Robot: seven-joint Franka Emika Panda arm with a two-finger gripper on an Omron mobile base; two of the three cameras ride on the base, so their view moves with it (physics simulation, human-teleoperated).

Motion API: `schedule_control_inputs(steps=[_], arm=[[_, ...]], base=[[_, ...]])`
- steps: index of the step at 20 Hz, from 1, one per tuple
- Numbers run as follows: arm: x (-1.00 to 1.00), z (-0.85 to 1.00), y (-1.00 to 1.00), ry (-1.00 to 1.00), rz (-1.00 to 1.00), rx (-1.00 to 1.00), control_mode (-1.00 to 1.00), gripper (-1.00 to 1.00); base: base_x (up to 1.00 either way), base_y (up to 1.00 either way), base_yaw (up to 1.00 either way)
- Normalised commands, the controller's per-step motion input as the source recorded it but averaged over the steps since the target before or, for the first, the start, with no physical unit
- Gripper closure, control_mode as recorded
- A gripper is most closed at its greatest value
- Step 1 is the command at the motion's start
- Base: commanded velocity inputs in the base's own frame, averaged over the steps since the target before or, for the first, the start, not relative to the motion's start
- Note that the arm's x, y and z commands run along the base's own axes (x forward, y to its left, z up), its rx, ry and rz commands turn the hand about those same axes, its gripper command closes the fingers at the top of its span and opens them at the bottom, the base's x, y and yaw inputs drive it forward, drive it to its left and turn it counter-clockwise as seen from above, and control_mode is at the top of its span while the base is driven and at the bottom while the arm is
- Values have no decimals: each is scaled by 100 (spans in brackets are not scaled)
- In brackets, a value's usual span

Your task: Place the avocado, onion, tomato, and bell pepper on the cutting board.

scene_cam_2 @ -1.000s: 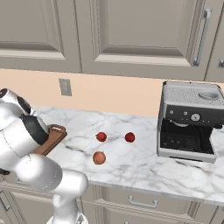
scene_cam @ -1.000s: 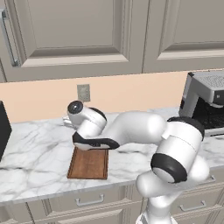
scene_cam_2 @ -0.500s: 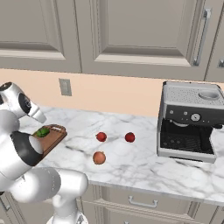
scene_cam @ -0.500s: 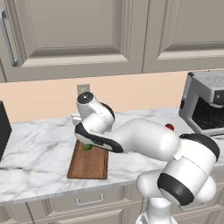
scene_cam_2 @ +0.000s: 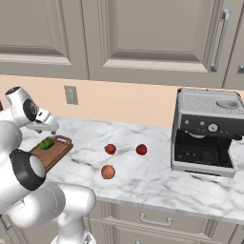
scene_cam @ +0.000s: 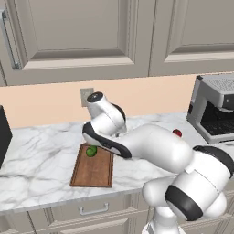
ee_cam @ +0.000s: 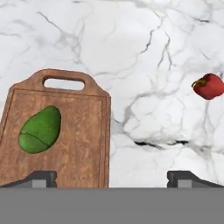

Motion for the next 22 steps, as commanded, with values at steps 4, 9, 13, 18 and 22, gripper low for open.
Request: schedule_control_inputs(steps=[4, 9, 13, 18, 22], arm=[[-12, 12, -23, 8, 27, -25, -100, -100], [-12, 14, -18, 14, 25, -25, -100, -100], [-5, 3, -45, 15, 14, -9, -100, -100], [-3, 0, -82, 4, 3, 6, -100, -100], [-7, -5, -95, 0, 0, 16, -100, -100]], base=[[0, 0, 0], [0, 0, 0], [0, 0, 0], [0, 0, 0], [0, 0, 0]])
